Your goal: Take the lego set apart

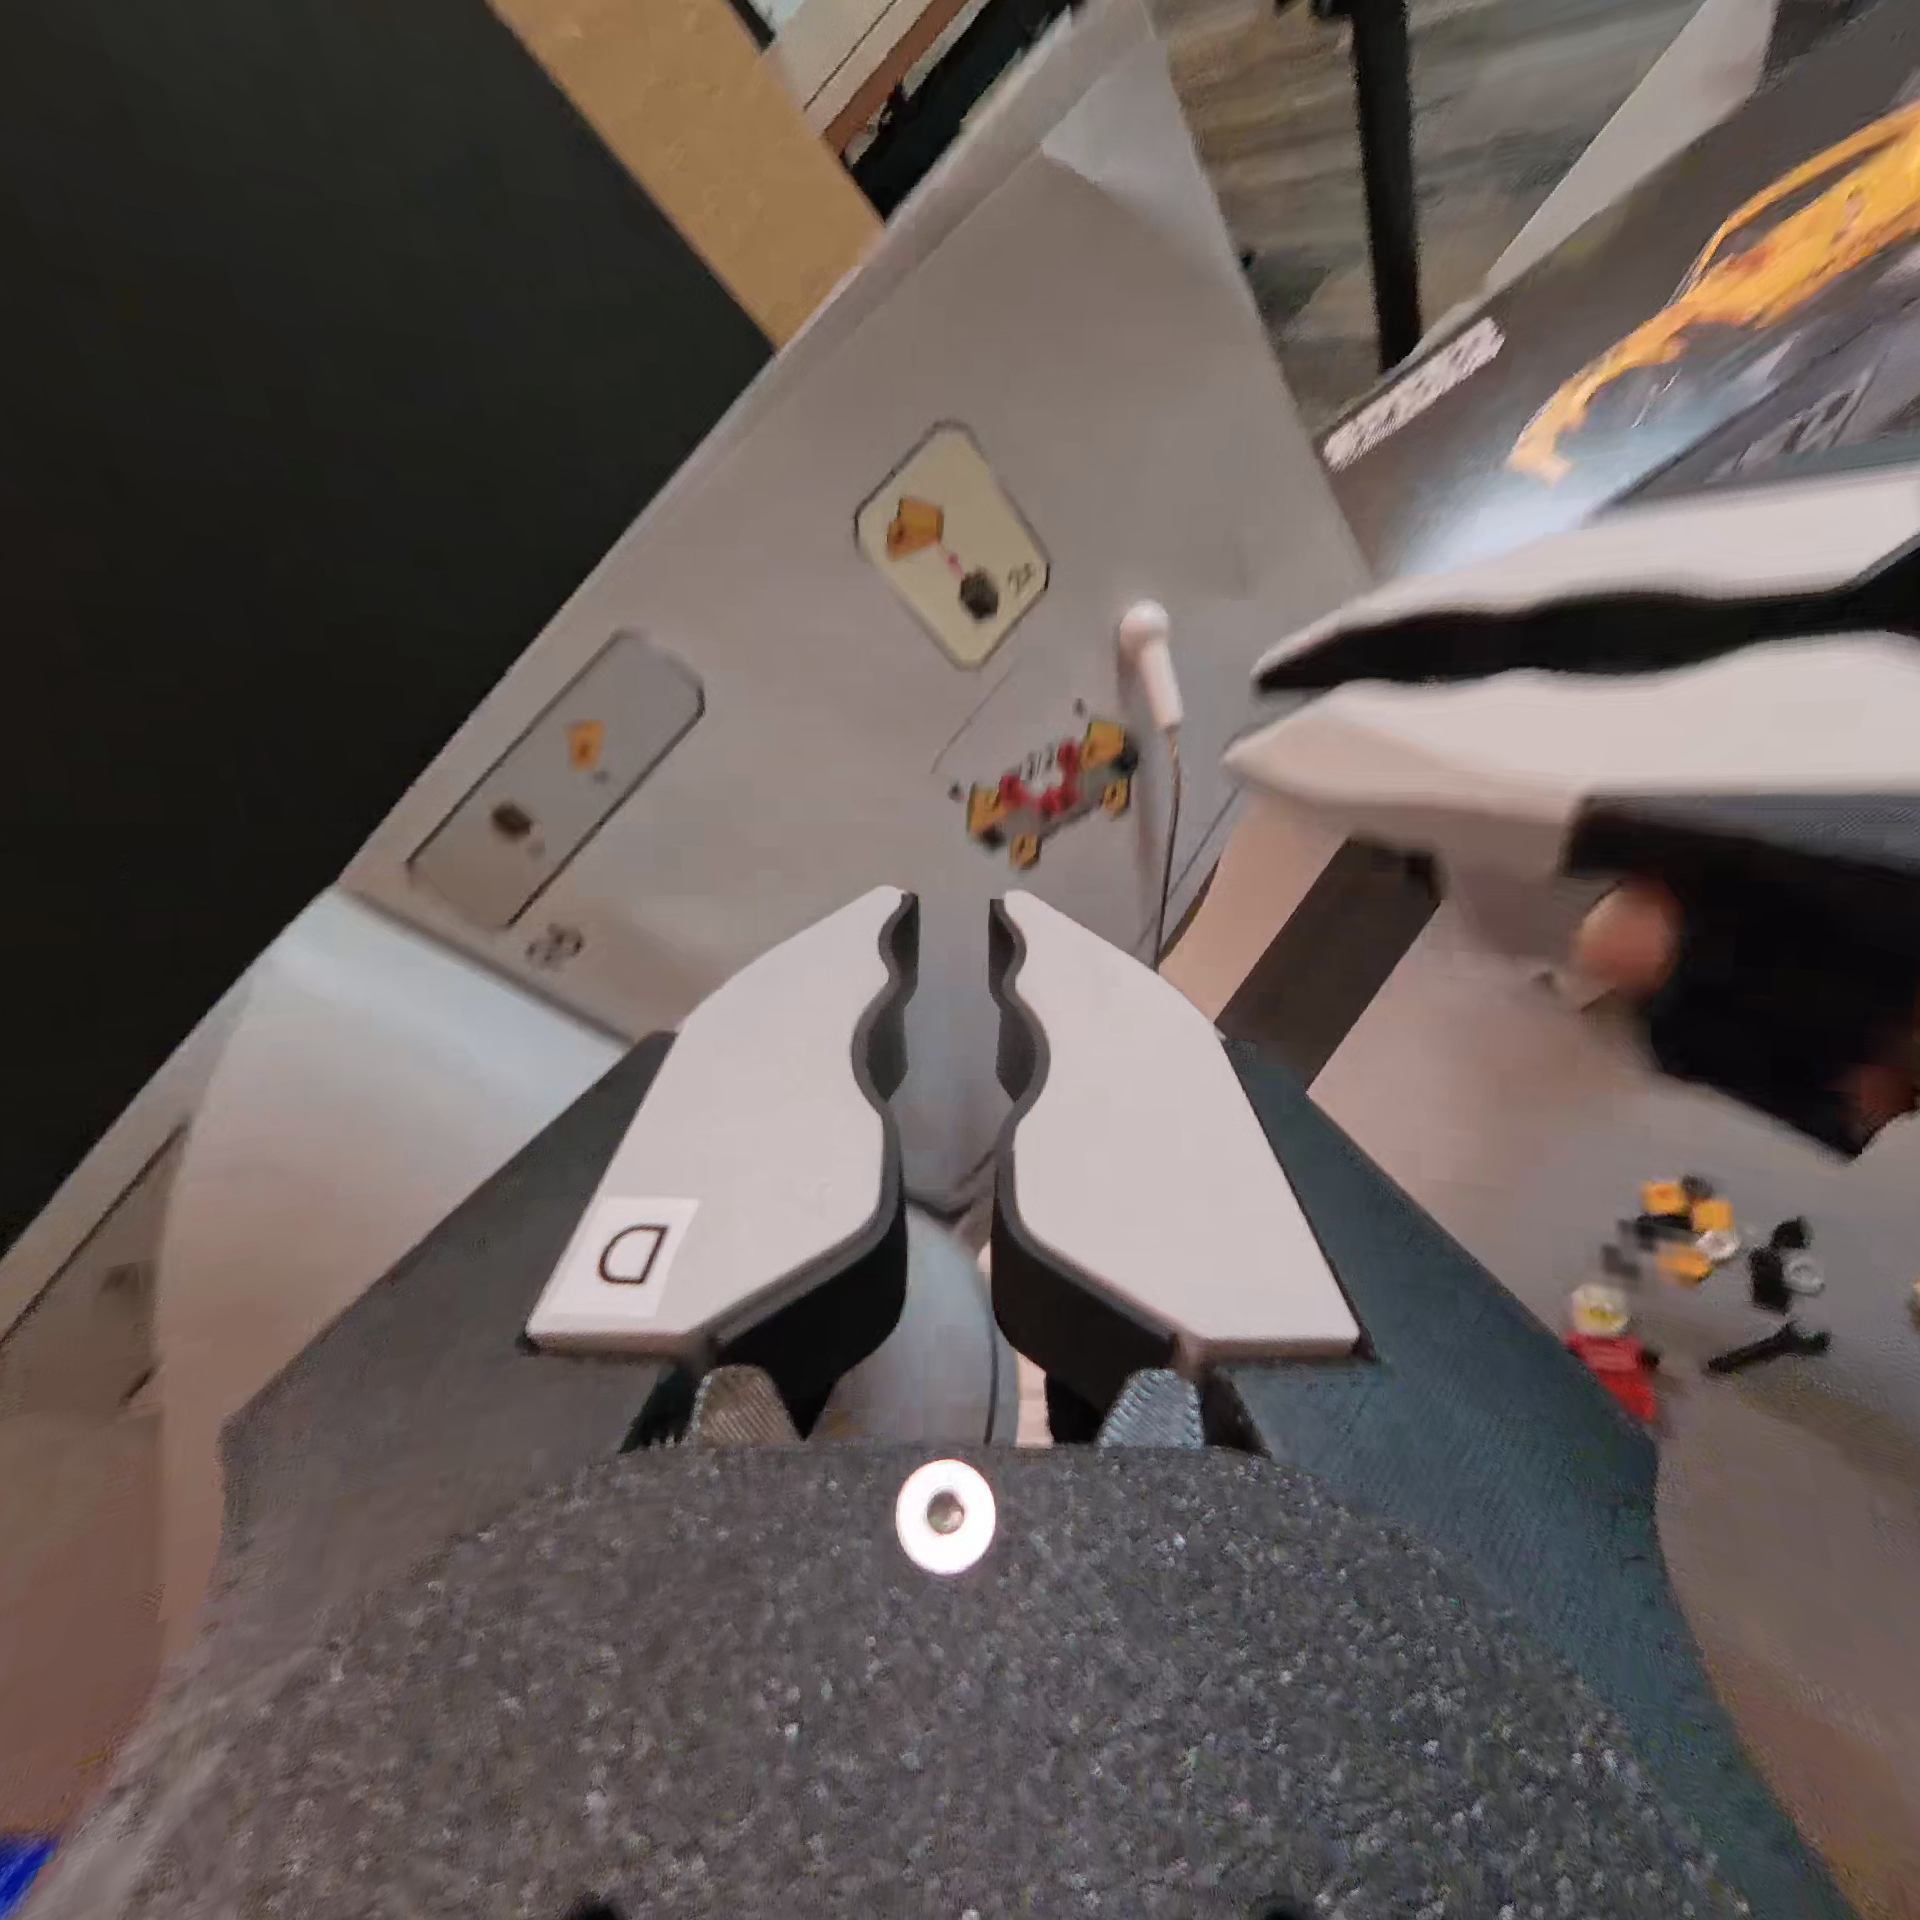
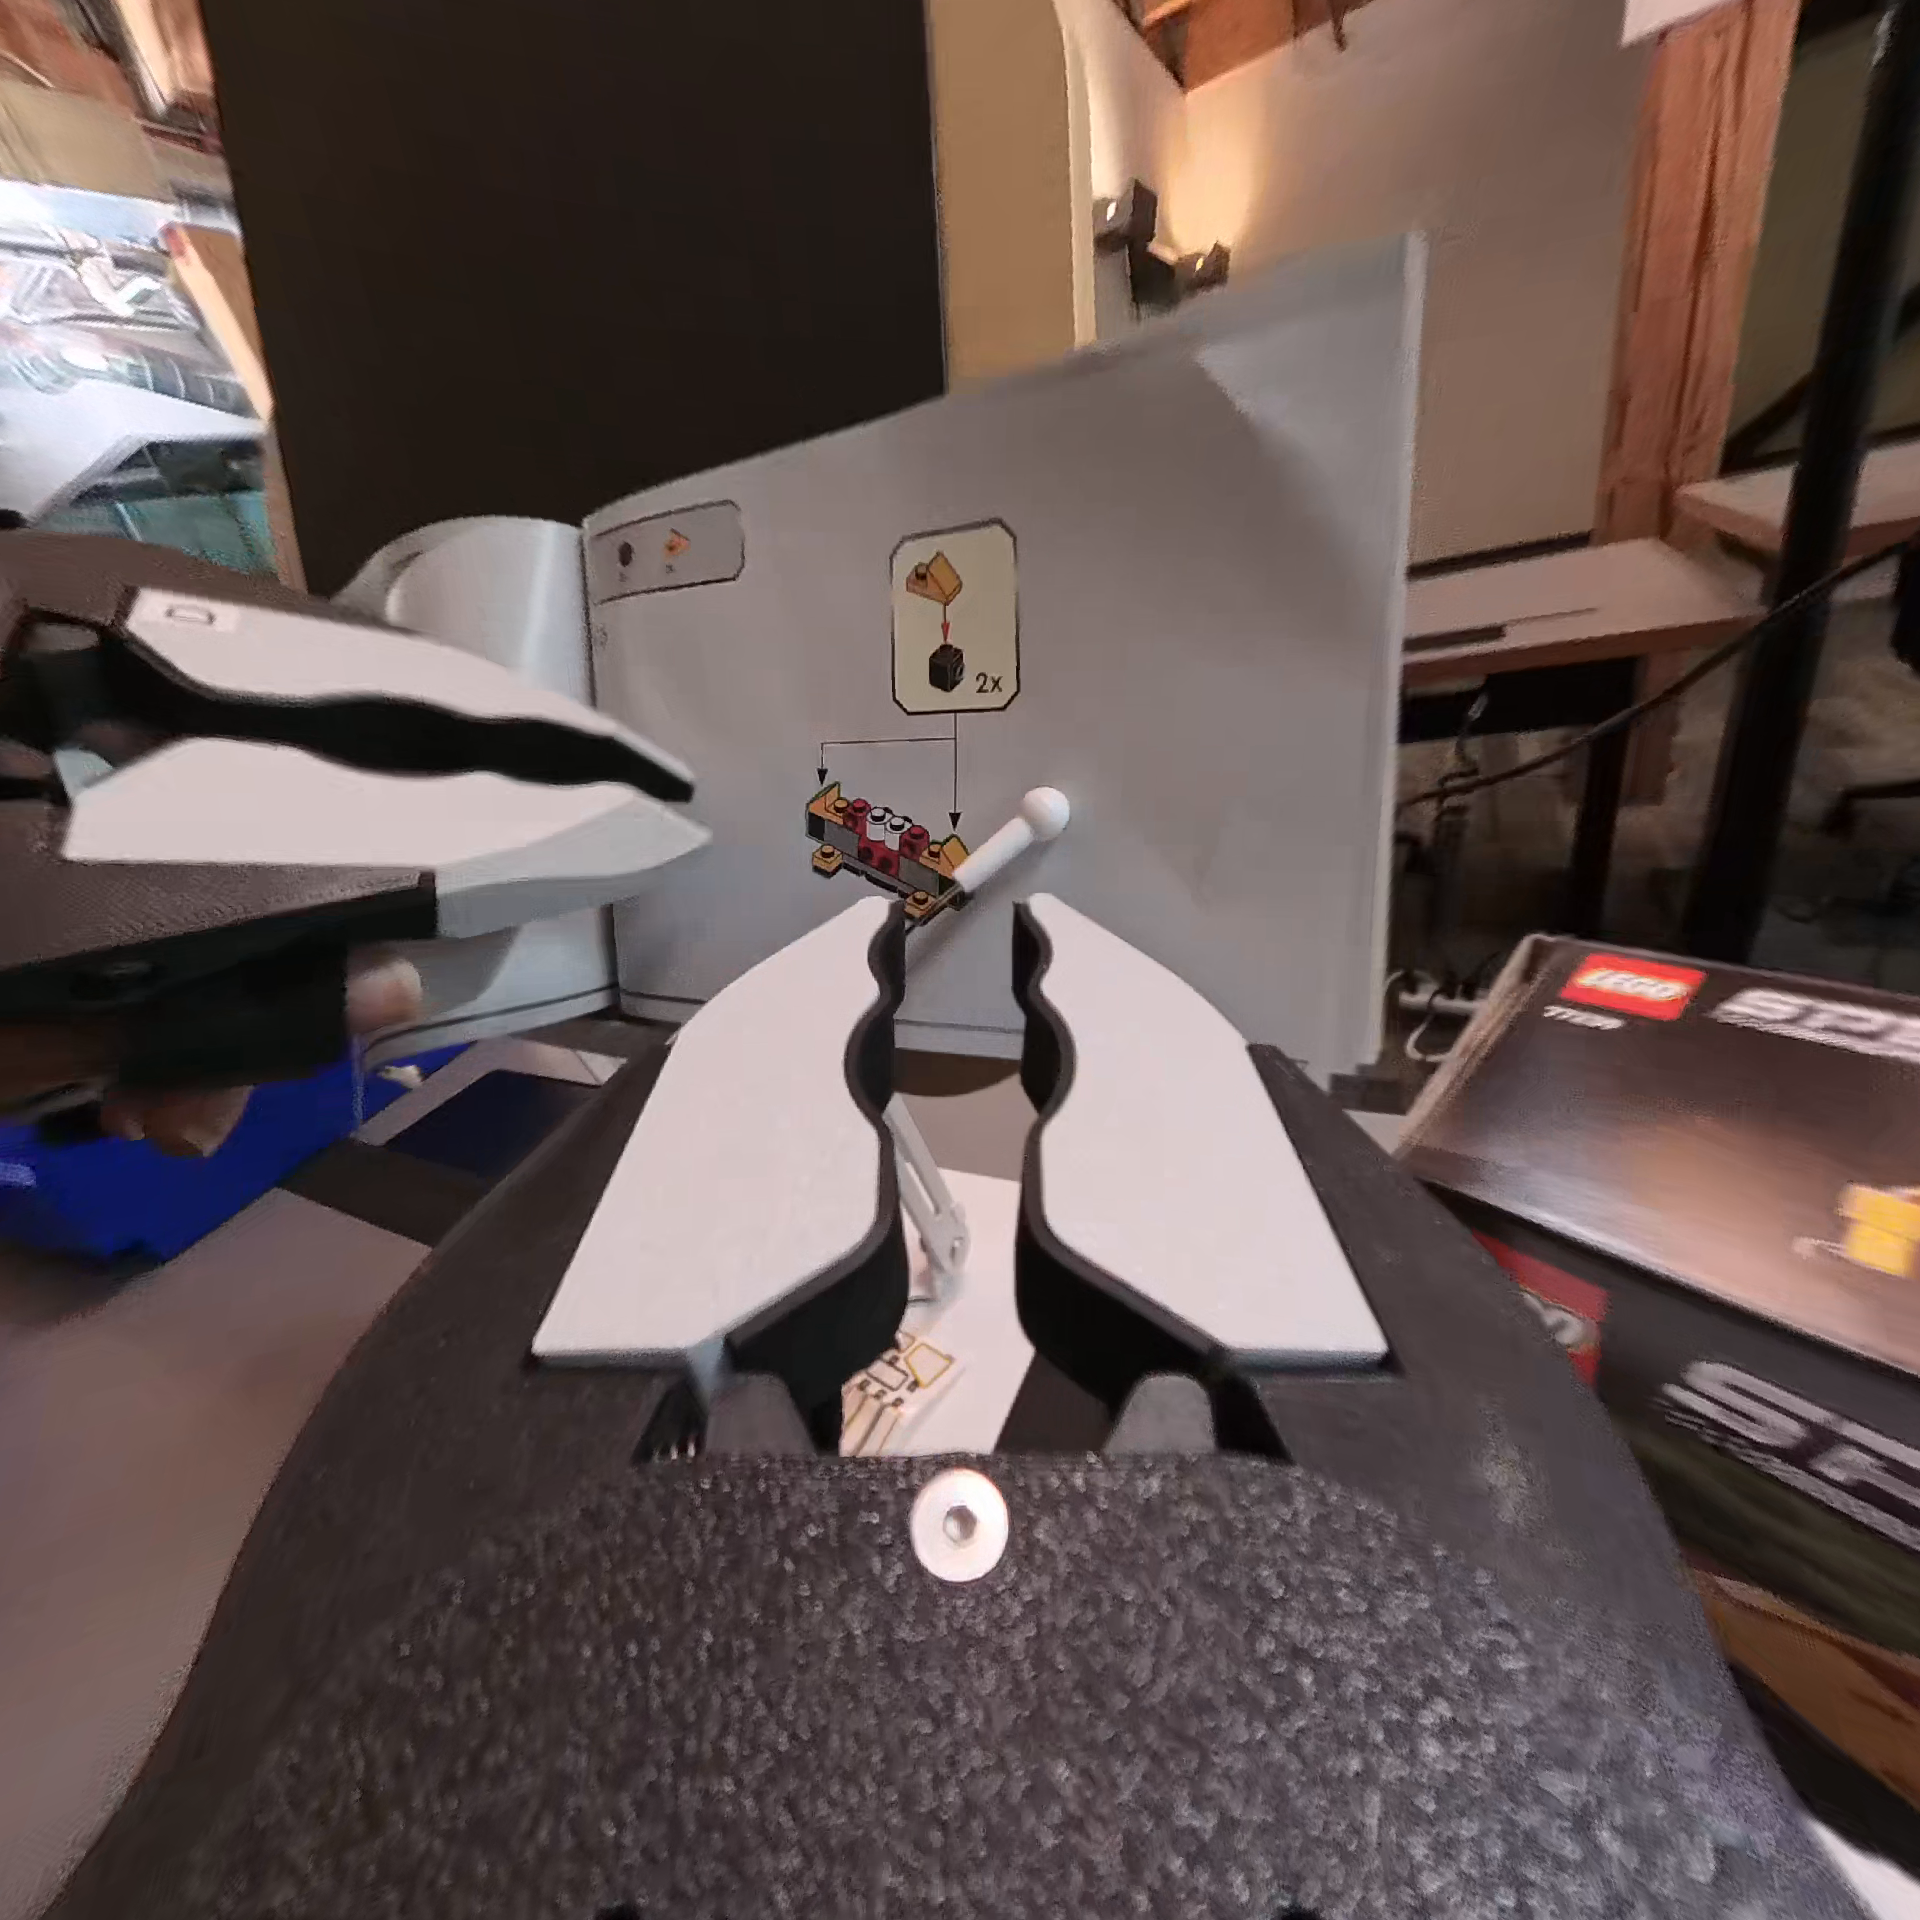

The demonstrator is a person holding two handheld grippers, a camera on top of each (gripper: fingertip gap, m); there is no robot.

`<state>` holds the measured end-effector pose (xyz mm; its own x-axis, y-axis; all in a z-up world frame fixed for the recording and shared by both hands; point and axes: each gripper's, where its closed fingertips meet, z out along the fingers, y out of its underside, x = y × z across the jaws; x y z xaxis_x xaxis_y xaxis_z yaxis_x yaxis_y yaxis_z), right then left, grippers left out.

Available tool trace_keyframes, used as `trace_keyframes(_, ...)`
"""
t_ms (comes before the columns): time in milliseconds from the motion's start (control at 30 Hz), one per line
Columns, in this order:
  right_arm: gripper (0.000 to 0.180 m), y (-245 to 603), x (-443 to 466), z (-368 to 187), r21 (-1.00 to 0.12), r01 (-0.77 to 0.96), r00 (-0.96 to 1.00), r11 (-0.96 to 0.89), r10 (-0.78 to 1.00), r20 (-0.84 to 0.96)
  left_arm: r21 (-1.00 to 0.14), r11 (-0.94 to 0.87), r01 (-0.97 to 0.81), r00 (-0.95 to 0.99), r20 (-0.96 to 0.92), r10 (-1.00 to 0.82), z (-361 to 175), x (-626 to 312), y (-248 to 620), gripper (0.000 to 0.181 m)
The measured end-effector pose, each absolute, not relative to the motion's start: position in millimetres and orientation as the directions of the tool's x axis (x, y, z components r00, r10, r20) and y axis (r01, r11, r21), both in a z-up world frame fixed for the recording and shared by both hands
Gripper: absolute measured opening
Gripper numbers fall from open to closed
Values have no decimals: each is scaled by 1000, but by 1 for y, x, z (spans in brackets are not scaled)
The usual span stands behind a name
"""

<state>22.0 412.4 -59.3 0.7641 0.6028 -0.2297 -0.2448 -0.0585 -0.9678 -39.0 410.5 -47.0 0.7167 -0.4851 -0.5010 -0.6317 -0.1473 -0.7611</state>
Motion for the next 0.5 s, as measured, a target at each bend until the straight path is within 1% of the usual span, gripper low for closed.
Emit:
trace_keyframes(67,20,403,27,-54,-980,-200,788,3,595,-159,-715,-187,-674,702,-539,-466,-57,-58,404,12)
trace_keyframes(167,19,388,17,-47,-993,-95,795,64,606,-37,-684,-236,-691,704,-562,-434,-69,-87,402,11)
trace_keyframes(267,19,374,-3,-42,-996,-42,765,77,644,18,-710,-234,-665,726,-541,-424,-71,-102,402,0)
trace_keyframes(400,17,364,-33,-45,-993,76,719,89,685,116,-725,-251,-641,752,-530,-392,-69,-118,402,0)
trace_keyframes(500,17,369,-42,-56,-984,163,717,75,676,170,-746,-266,-610,777,-500,-381,-73,-129,401,0)
